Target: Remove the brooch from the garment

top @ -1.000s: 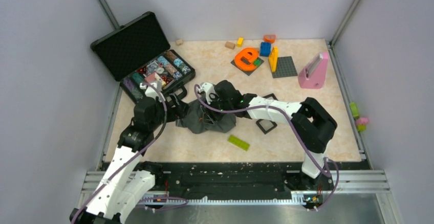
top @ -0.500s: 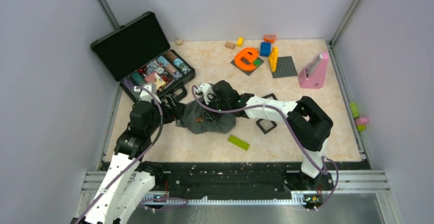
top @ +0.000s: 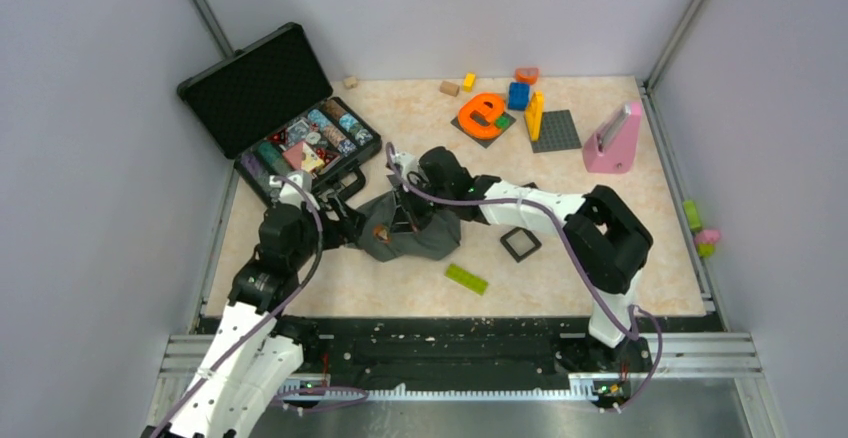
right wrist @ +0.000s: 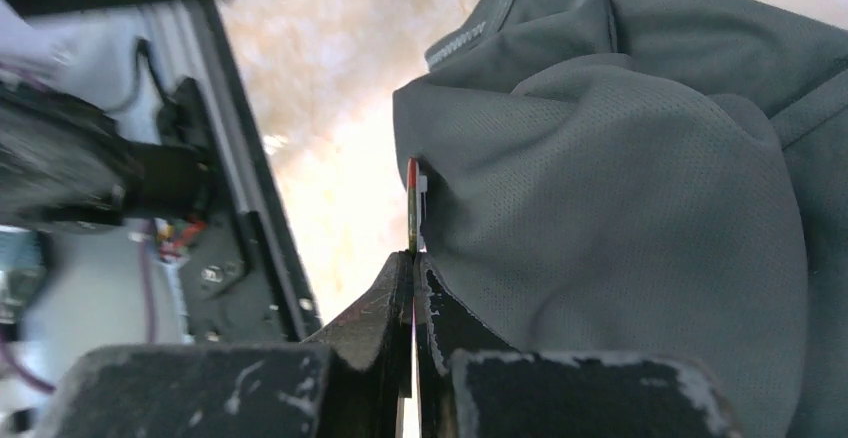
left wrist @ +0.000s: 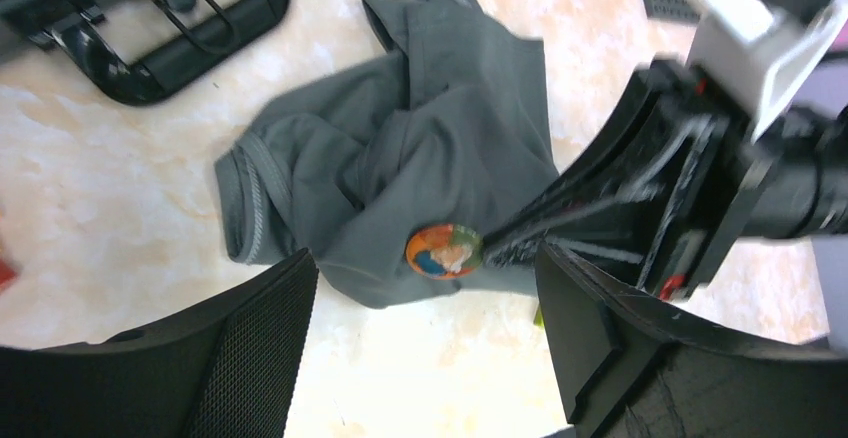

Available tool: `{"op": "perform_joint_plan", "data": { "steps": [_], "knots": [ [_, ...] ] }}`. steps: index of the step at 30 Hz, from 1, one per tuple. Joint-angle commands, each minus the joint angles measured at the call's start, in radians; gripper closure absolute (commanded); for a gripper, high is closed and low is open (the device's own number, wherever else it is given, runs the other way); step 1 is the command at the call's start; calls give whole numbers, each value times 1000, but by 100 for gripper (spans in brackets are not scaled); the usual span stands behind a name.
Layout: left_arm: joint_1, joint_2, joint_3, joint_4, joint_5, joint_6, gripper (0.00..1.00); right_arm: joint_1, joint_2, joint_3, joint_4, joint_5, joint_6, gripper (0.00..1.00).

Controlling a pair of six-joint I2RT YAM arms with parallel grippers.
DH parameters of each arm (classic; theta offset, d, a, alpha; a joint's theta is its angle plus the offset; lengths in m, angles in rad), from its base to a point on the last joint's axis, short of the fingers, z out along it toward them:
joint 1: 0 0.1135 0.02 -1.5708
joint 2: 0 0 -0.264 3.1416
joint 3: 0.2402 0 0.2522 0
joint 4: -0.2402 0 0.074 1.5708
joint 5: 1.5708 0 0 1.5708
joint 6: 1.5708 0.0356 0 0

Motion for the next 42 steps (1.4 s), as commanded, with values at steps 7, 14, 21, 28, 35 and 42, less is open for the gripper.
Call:
{"op": "perform_joint_plan", "data": {
  "steps": [7, 14, 21, 28, 35, 42],
  "knots": [
    [-57, 20, -176, 236, 142, -6, 18, -138, -14, -202, 545, -276, 636, 100],
    [-163, 1, -266, 466, 156, 106, 17, -177, 6, -268, 789, -298, 887, 100],
    [-197, 20, -330, 641, 91, 271, 10, -196, 28, -248, 892, -326, 1021, 100],
    [-207, -41, -382, 725, 66, 326, 18, -204, -90, -157, 386, -219, 663, 77],
    [-278, 7, -318, 531, 60, 221, 51, -223, -211, -221, 187, -83, 454, 74],
    [-282, 205, -214, 433, -51, 132, 40, -222, -228, -273, 219, -100, 437, 72]
  ]
}}
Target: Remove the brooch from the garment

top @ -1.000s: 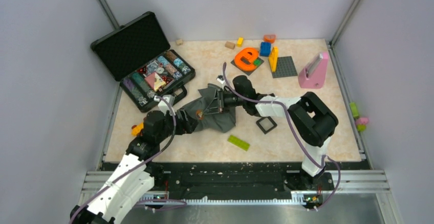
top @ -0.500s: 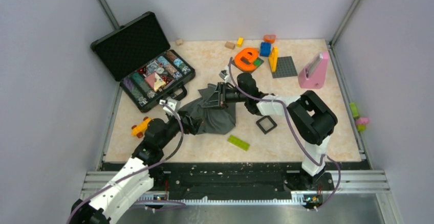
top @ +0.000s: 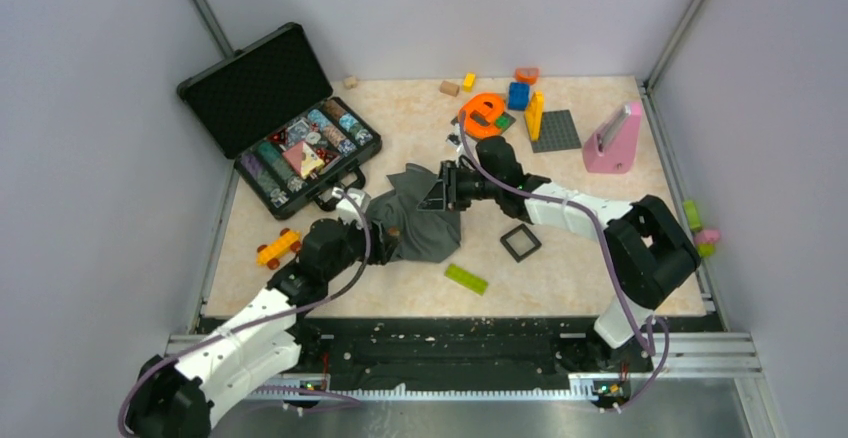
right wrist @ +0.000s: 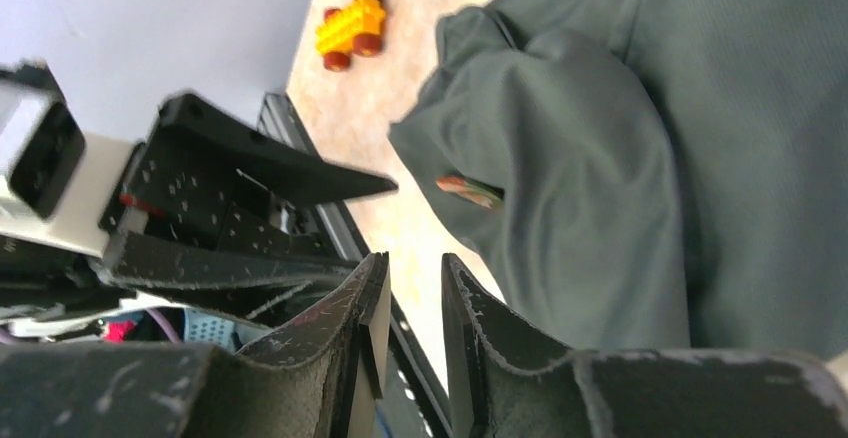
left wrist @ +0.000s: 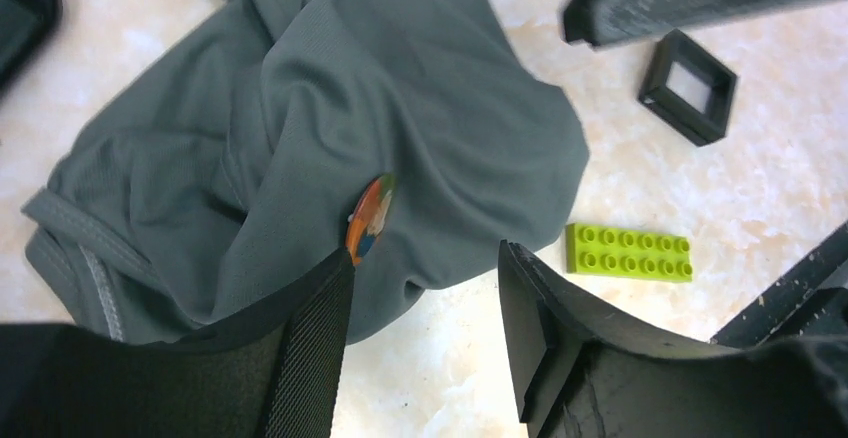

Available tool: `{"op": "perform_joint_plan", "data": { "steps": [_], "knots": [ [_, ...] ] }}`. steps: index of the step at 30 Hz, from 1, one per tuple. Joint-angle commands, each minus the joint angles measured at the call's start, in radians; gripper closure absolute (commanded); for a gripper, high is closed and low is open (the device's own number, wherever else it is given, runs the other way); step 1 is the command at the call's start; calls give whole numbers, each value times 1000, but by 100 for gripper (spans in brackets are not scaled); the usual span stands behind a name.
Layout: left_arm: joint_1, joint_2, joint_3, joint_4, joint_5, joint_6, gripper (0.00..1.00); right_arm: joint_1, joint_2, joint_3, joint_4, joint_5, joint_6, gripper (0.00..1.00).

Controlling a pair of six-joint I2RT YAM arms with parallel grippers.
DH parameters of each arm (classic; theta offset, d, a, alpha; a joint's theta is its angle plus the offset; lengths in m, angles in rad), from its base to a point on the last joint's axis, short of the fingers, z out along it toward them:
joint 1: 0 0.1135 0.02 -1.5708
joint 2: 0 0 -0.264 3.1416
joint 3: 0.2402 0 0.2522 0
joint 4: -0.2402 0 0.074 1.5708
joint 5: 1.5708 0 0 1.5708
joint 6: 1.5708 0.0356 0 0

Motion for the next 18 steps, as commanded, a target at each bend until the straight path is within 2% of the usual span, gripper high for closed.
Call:
{"op": "perform_joint_plan", "data": {
  "steps": [1, 6, 9, 12, 18],
  "knots": [
    [2, 115, 97, -67, -140, -81, 37, -2, -29, -23, -22, 9, -70, 72],
    [25, 162, 96, 10, -118, -86, 35, -1, -36, -23, -52, 10, -141, 66],
    [52, 188, 97, 31, -108, -92, 46, -1, -25, -24, -50, 1, -151, 66],
    [109, 239, 101, 47, -3, -99, 52, 2, -14, -23, -37, -9, -153, 66],
    [273, 300, 82, 131, 310, -149, 51, 9, 21, 7, -51, -6, -172, 66]
  ]
}}
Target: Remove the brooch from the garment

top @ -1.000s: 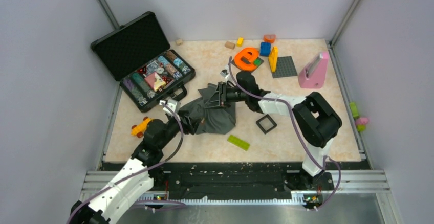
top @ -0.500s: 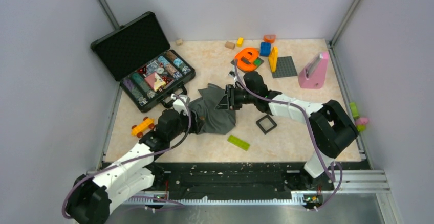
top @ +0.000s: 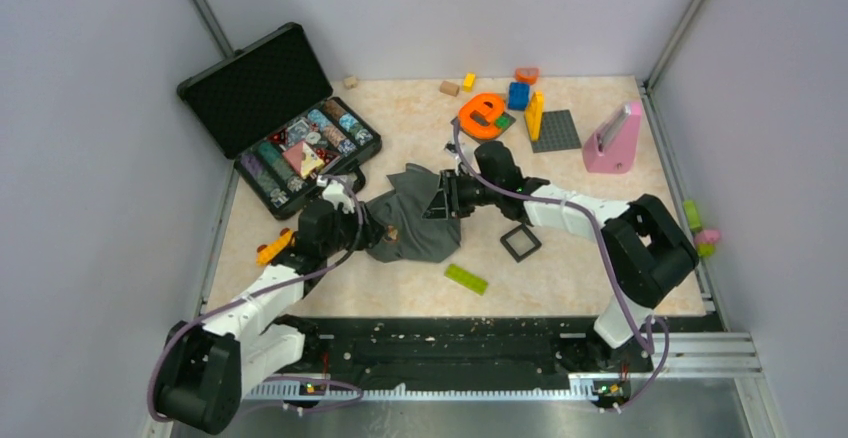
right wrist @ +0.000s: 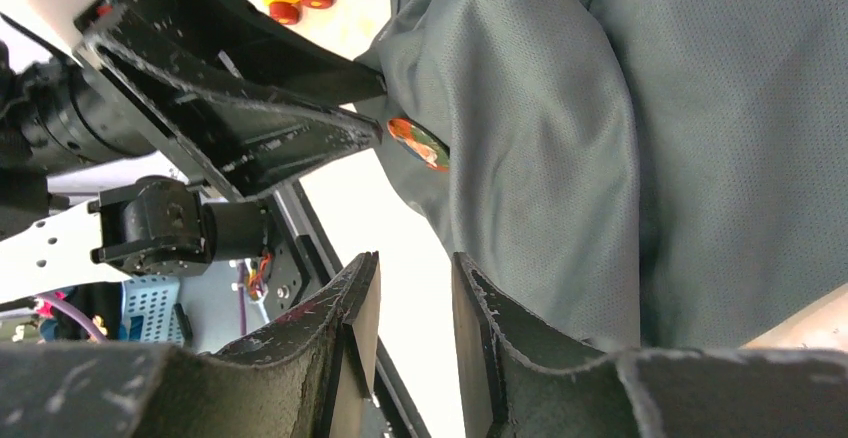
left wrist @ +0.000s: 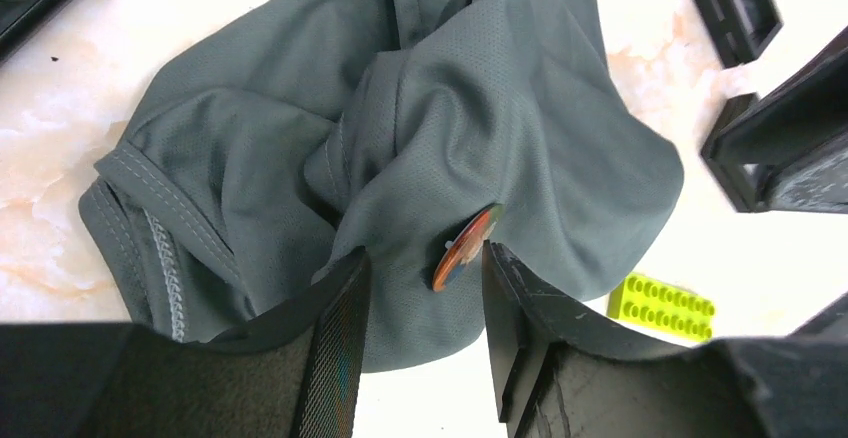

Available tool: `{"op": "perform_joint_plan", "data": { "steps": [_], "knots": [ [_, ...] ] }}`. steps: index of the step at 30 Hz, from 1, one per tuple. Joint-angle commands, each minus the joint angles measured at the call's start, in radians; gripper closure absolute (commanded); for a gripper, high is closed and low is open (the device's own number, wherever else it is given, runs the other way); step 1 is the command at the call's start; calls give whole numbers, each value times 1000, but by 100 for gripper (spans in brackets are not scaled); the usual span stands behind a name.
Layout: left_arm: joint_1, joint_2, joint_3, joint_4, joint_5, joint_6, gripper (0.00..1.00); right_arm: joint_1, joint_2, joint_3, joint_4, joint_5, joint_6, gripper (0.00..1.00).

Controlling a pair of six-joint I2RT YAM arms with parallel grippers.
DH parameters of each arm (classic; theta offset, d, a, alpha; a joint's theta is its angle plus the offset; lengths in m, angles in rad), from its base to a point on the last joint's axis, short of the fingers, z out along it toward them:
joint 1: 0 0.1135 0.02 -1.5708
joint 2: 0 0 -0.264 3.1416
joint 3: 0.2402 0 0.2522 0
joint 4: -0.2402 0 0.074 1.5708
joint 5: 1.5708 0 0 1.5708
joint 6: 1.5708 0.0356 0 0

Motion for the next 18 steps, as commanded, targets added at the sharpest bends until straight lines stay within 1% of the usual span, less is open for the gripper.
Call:
{"op": "perform_joint_plan", "data": {
  "steps": [1, 4, 7, 9, 10, 13, 18],
  "knots": [
    [76, 24, 13, 109, 251, -32, 51, 8, 20, 41, 16, -6, -35, 66],
    [77, 39, 13, 133, 294, -35, 53, 8, 30, 47, 21, -8, -37, 66],
    [77, 70, 9, 168, 319, -45, 63, 9, 41, 58, 18, -15, -37, 66],
    [78, 100, 19, 177, 351, -46, 65, 14, 45, 62, 15, -19, -49, 66],
    [78, 115, 32, 162, 365, -36, 65, 19, 45, 63, 15, -23, -60, 66],
    [78, 157, 64, 104, 346, -16, 56, 34, 41, 62, 26, -36, -85, 65],
    [79, 200, 55, 133, 302, -9, 58, 49, 44, 65, 42, -40, -91, 65]
  ]
}}
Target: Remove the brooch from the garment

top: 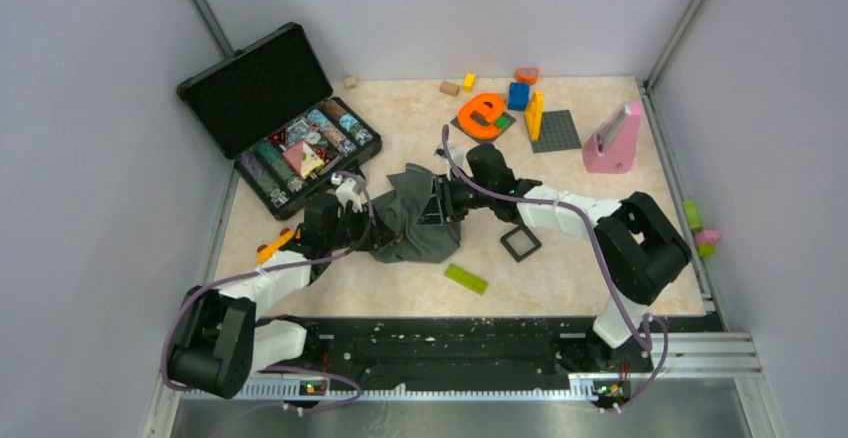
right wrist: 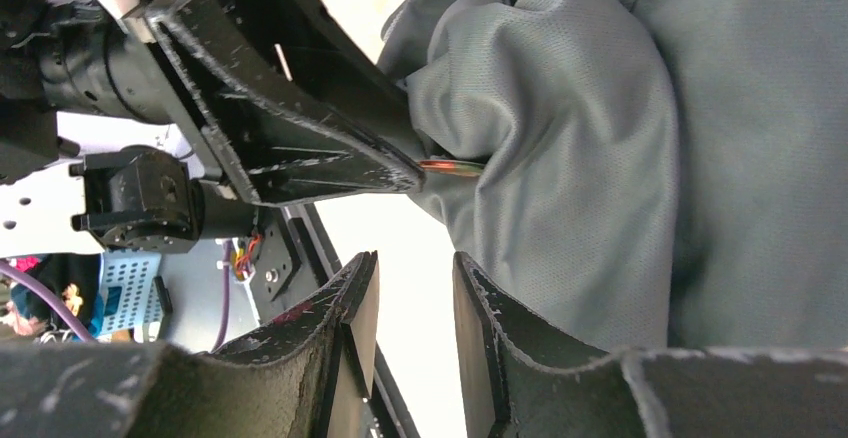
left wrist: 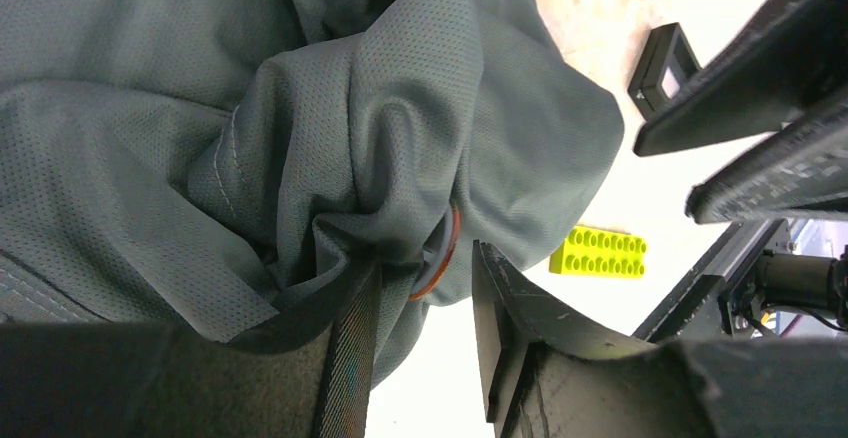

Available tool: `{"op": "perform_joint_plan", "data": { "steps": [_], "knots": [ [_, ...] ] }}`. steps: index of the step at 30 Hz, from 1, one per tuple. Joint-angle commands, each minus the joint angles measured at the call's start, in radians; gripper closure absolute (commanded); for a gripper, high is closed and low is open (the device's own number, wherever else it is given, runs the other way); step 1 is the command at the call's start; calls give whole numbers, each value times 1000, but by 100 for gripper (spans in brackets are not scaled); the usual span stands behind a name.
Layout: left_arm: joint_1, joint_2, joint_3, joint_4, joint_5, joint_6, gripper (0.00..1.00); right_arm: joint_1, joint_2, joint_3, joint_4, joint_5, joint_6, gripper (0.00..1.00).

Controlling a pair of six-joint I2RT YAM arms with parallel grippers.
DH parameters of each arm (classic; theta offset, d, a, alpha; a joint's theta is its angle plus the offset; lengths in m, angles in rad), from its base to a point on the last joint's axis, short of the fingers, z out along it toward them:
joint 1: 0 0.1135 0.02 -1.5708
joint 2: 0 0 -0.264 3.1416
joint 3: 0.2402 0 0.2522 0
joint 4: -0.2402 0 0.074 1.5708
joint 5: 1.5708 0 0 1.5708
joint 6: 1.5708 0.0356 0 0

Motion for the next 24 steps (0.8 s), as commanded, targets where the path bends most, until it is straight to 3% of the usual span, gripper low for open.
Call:
{"op": "perform_joint_plan", "data": {
  "steps": [1, 4, 7, 9, 11, 17, 24],
  "knots": [
    [6, 23, 27, 36, -17, 22, 58, 18, 8, 47, 42, -23, -36, 65],
    [4, 16, 27, 22, -49, 42, 64, 18, 11, 48, 33, -14, -44, 65],
    [6, 3, 28, 14, -64, 51, 79, 18, 11, 48, 27, -9, -51, 66],
    [6, -5, 37, 14, -44, 47, 94, 18, 14, 50, 28, -14, -52, 67],
    [7, -16, 50, 7, -27, 35, 100, 18, 15, 56, 20, -22, -54, 68],
    [23, -46, 67, -6, 59, -10, 100, 19, -63, 66, -52, -45, -119, 64],
    [68, -54, 65, 138, 251, -247, 100, 33, -152, 10, -37, -31, -106, 58]
  ]
}}
